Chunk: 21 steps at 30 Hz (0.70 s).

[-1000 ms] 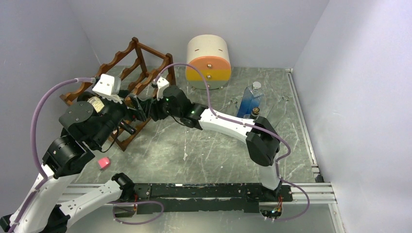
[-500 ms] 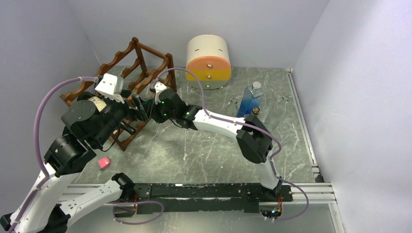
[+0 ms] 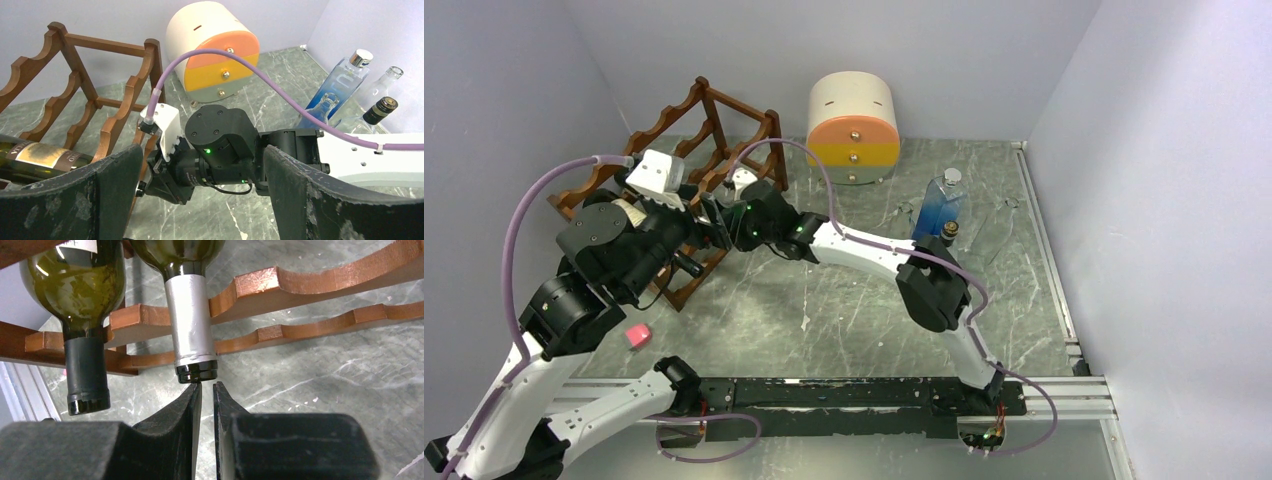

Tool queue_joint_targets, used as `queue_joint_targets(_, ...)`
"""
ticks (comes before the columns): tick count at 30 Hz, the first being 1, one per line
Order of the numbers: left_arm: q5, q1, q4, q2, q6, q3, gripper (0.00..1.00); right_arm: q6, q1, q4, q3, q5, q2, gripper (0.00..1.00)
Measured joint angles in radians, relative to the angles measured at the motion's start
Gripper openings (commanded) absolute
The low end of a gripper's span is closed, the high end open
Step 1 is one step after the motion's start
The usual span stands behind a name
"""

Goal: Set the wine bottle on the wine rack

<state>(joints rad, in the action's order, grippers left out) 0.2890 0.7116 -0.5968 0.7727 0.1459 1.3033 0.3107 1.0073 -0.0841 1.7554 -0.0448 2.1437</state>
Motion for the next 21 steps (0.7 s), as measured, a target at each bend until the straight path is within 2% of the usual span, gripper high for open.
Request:
queue_joint_targets(5,-0.005,0.000,0.000,0.006,0.000,0.000,0.94,0.000,0.000,0.003,0.016,-0.004,0.013,0.23)
queue_joint_targets(11,-0.005,0.000,0.000,0.013,0.000,0.000,0.94,0.001,0.000,0.008,-0.039,0.013,-0.019,0.35)
queue_joint_targets(13,-0.005,0.000,0.000,0.012,0.000,0.002,0.94,0.002,0.000,-0.001,-0.088,0.028,-0.060,0.40)
queue_joint_targets(17,-0.005,0.000,0.001,0.006,0.000,0.005,0.94,0.016,-0.009,-0.053,-0.154,0.064,-0.179,0.42)
queue_joint_targets(21,-0.003,0.000,0.008,-0.023,0.001,0.004,0.94,0.042,-0.079,-0.112,-0.188,0.078,-0.340,0.44)
